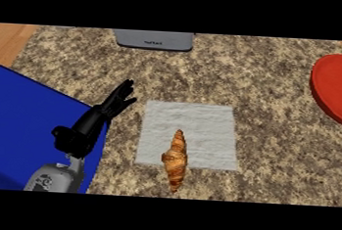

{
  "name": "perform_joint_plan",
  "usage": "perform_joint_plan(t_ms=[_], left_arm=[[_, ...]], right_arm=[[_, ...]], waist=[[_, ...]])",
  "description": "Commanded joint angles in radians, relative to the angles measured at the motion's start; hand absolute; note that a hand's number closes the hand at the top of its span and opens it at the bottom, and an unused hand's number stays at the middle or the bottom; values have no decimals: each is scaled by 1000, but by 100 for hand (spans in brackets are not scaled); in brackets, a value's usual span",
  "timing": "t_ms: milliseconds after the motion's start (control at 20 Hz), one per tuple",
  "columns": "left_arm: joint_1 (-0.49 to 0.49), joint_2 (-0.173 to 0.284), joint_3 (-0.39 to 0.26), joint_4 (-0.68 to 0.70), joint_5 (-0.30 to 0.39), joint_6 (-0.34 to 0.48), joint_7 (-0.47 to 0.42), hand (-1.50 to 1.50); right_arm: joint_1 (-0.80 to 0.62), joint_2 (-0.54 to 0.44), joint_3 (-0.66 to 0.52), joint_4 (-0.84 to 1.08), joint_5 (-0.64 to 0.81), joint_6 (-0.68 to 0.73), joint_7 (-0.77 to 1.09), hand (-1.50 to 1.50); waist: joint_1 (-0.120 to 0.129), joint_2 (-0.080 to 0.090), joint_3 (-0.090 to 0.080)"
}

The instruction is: Pick the bell pepper from the placemat and place it in the bowl

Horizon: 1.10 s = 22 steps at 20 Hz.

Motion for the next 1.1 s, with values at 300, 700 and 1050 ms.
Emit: perform_joint_plan(t_ms=[300,700,1050], left_arm=[[-40,-23,-27,19,-20,-7,6,0],[-44,-23,-12,38,-17,-16,-17,0],[-6,8,13,15,-1,-34,-33,0]], right_arm=[[-157,20,144,339,181,209,60,-150],[-304,-2,63,468,133,304,-104,-150],[-352,-47,-109,576,-26,378,-47,-150]], waist=[[36,16,2],[28,17,3],[31,18,4]])
